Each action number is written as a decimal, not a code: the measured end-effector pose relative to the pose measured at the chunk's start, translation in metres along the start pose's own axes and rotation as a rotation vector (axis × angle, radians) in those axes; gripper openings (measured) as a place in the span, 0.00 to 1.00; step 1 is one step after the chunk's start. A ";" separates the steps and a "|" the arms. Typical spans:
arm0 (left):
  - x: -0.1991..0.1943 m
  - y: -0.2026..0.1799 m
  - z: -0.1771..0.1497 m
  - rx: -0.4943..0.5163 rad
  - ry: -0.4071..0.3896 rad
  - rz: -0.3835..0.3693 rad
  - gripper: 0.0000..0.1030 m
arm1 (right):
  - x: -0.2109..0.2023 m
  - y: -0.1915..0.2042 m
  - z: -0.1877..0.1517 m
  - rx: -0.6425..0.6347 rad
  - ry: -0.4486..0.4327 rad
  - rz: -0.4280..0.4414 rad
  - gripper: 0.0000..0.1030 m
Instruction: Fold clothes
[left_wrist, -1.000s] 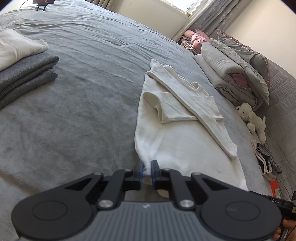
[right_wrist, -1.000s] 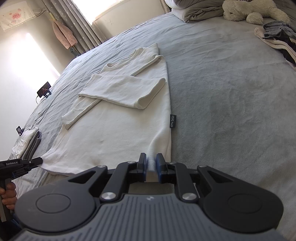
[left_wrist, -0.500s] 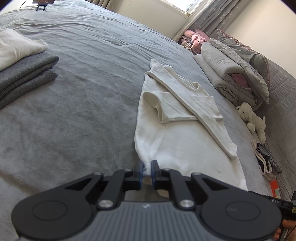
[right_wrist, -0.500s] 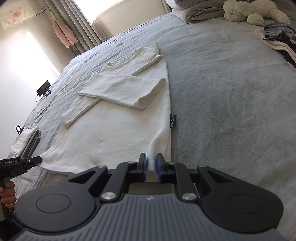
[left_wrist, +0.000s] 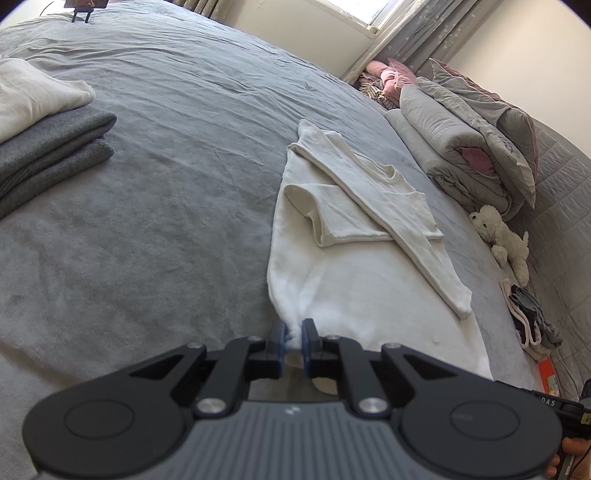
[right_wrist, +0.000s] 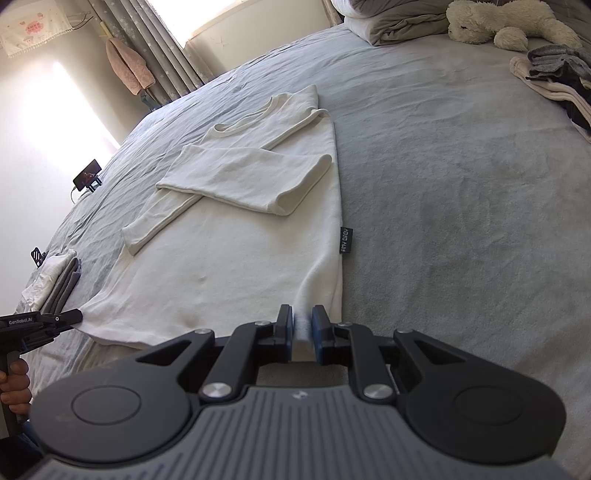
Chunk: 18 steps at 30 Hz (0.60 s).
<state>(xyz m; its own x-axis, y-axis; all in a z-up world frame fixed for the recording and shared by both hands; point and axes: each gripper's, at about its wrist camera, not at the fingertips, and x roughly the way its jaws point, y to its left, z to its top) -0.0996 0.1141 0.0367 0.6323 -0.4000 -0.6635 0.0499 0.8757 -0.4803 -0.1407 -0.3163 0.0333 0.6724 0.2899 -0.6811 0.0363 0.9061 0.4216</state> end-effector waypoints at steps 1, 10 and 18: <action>0.000 0.000 0.000 0.000 0.000 0.000 0.09 | 0.000 0.000 0.000 0.000 0.000 0.000 0.17; 0.000 0.001 0.000 0.000 0.002 -0.001 0.09 | 0.001 0.000 0.000 0.000 0.002 -0.001 0.17; -0.001 0.001 0.001 0.000 0.002 -0.002 0.09 | 0.001 0.001 0.000 0.000 0.003 -0.002 0.17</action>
<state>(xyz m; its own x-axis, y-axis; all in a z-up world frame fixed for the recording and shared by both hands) -0.0995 0.1152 0.0371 0.6307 -0.4020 -0.6638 0.0507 0.8749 -0.4817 -0.1402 -0.3155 0.0329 0.6699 0.2892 -0.6838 0.0375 0.9067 0.4202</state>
